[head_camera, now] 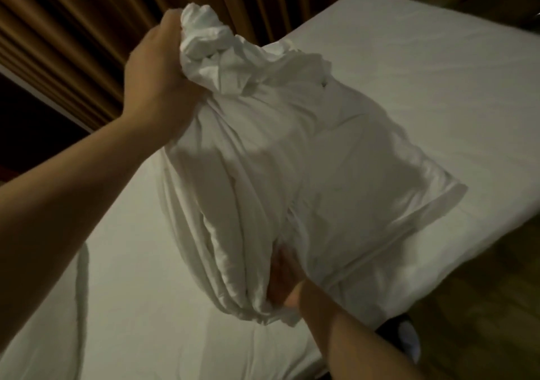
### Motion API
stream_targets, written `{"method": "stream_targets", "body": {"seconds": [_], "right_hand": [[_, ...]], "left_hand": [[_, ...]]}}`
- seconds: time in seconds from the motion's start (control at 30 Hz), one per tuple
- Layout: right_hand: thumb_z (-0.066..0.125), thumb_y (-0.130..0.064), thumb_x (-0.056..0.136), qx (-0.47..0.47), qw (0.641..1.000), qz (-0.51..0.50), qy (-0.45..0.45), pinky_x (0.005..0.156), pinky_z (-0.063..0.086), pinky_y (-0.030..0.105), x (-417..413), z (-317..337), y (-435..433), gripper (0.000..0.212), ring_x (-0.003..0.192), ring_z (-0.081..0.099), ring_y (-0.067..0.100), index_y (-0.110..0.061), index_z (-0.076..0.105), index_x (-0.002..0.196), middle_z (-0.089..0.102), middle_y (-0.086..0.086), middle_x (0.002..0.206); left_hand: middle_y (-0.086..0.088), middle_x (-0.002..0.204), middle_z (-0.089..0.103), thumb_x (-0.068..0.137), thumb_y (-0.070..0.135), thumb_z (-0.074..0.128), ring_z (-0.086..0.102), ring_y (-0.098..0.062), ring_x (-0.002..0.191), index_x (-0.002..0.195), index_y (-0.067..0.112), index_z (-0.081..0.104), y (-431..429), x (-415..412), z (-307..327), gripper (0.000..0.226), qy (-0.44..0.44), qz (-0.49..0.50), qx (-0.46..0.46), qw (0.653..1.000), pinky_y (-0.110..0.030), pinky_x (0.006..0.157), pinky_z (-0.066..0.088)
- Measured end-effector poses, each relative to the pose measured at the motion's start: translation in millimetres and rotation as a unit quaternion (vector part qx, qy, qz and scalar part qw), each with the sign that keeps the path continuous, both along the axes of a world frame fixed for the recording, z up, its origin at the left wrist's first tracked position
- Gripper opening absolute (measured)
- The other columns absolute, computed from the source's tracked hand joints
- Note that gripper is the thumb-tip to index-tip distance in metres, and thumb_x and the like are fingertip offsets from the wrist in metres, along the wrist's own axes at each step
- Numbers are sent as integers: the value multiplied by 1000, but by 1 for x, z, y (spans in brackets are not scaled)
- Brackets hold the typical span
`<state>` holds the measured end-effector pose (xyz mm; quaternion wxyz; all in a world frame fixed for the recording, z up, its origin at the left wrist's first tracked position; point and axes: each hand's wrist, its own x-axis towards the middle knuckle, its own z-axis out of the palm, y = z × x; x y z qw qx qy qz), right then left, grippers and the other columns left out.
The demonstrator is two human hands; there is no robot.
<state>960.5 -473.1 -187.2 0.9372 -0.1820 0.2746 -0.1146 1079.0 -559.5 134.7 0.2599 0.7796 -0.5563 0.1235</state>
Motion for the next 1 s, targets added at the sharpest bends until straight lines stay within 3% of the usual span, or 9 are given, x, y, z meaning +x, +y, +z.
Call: {"method": "stream_targets", "body": {"seconds": [0.07,0.13,0.27,0.43,0.6,0.73,0.87,0.93,1.0], "right_hand": [[50,-68,82,192,980,-48,32,89,48,40,-11,-7,-9,72,113,59,26,-17,58,132,62,7,127],[24,-59,95,209,970,-109,63,90,44,39,-30,-1,-18,69,113,56,26,-10,48,137,55,10,134],[27,-42,101,168,967,-180,70,90,44,33,-60,8,-64,44,107,62,17,-19,57,123,66,1,120],[32,-31,102,114,968,-216,56,79,48,30,-100,33,-158,36,90,65,17,-13,57,121,73,3,94],[35,-27,102,44,973,-207,93,82,49,34,-151,61,-252,32,102,61,20,-15,59,120,61,8,127],[40,-39,101,-84,973,-170,132,98,45,44,-181,94,-328,37,123,52,26,-26,49,134,52,-2,137],[34,-66,92,-97,977,-106,157,81,50,43,-208,125,-410,52,88,63,27,-24,63,102,67,4,100],[35,-75,85,-74,985,-57,142,74,54,38,-233,118,-442,67,78,67,24,-18,65,103,70,8,89],[47,-80,76,-66,981,0,185,75,57,36,-251,94,-462,81,85,69,25,-13,58,121,69,12,102]], "left_hand": [[10,105,48,89,38,57,45,-8,98,124,15,48,-11,1,1,43,-7,10,5,1000,-28,83,38],[9,106,49,89,39,58,45,-8,97,125,16,47,-18,-4,0,44,-17,2,8,1000,-27,83,35],[-1,110,54,88,40,57,48,-13,97,121,12,49,-42,-24,-9,44,-18,-39,18,999,-29,82,36],[8,97,52,86,42,56,50,-12,88,112,13,52,-88,-59,-14,39,-7,-62,19,998,-31,77,39],[0,107,61,87,36,60,55,-20,96,118,16,53,-157,-114,-23,38,5,-40,42,998,-32,81,39],[-14,111,64,82,24,69,61,-34,96,121,12,56,-217,-176,-64,43,-28,-94,86,991,-35,80,43],[-15,87,66,68,21,71,64,-36,70,107,9,60,-255,-235,-113,43,-19,-147,173,974,-33,57,46],[-13,79,66,64,33,64,63,-34,62,104,10,61,-260,-252,-138,47,-7,-180,187,966,-30,51,47],[-7,76,66,61,31,54,63,-31,58,102,16,61,-253,-266,-159,45,-17,-211,198,957,-25,47,45]]}}
